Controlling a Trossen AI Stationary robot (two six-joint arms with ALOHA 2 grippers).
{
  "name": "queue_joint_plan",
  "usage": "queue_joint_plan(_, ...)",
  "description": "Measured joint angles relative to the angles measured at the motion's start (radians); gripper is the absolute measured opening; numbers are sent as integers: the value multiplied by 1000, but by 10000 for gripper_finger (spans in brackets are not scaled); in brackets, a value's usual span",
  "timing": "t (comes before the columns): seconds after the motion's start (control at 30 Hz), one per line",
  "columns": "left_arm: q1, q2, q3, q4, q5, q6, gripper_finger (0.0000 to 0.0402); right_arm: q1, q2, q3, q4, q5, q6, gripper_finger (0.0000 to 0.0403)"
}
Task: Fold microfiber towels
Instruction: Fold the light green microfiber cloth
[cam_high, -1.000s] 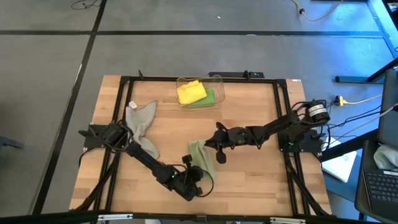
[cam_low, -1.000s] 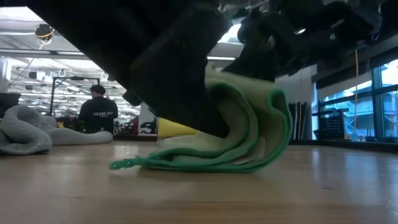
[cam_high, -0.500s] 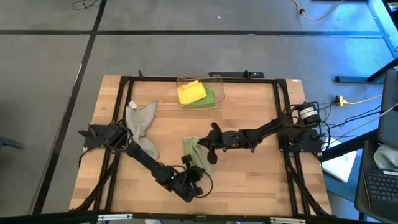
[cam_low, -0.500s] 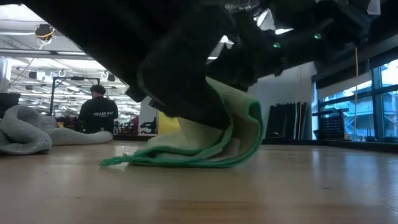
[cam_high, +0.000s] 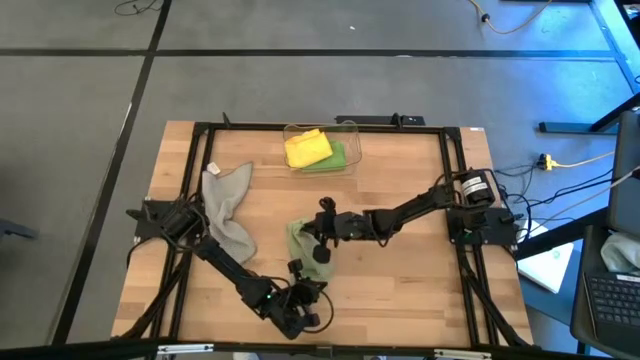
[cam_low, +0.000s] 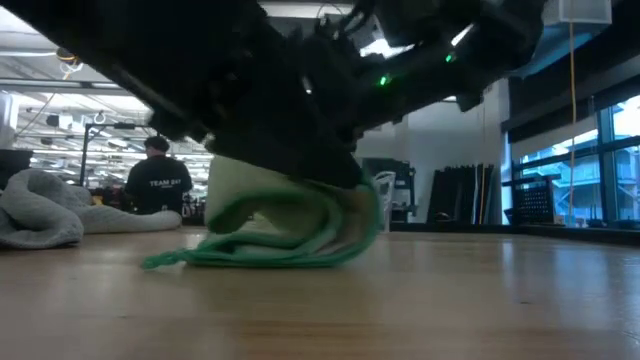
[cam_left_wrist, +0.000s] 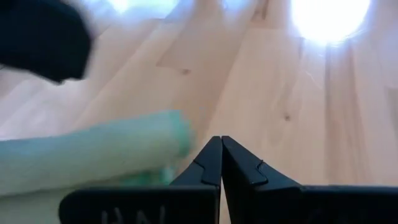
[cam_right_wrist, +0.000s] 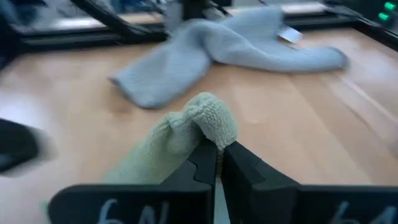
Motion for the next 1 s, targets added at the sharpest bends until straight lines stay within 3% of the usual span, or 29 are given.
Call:
queue_joint_plan(0.53, -19, 0, 0, 49, -12, -1, 1, -102, 44, -3, -43, -60, 48, 34)
queue_joint_plan(0.67, -19, 0, 0, 55, -13, 0, 4, -102, 71, -2, 3, -108, 53, 80)
queue_joint_plan(0.83, -20, 0, 0, 68, -18, -1, 2, -102, 79, -2, 52, -108, 53, 165)
queue_joint_plan(1.0, -23, 0, 0, 77, -19, -5, 1, -118, 79, -2, 63, -30, 31, 235)
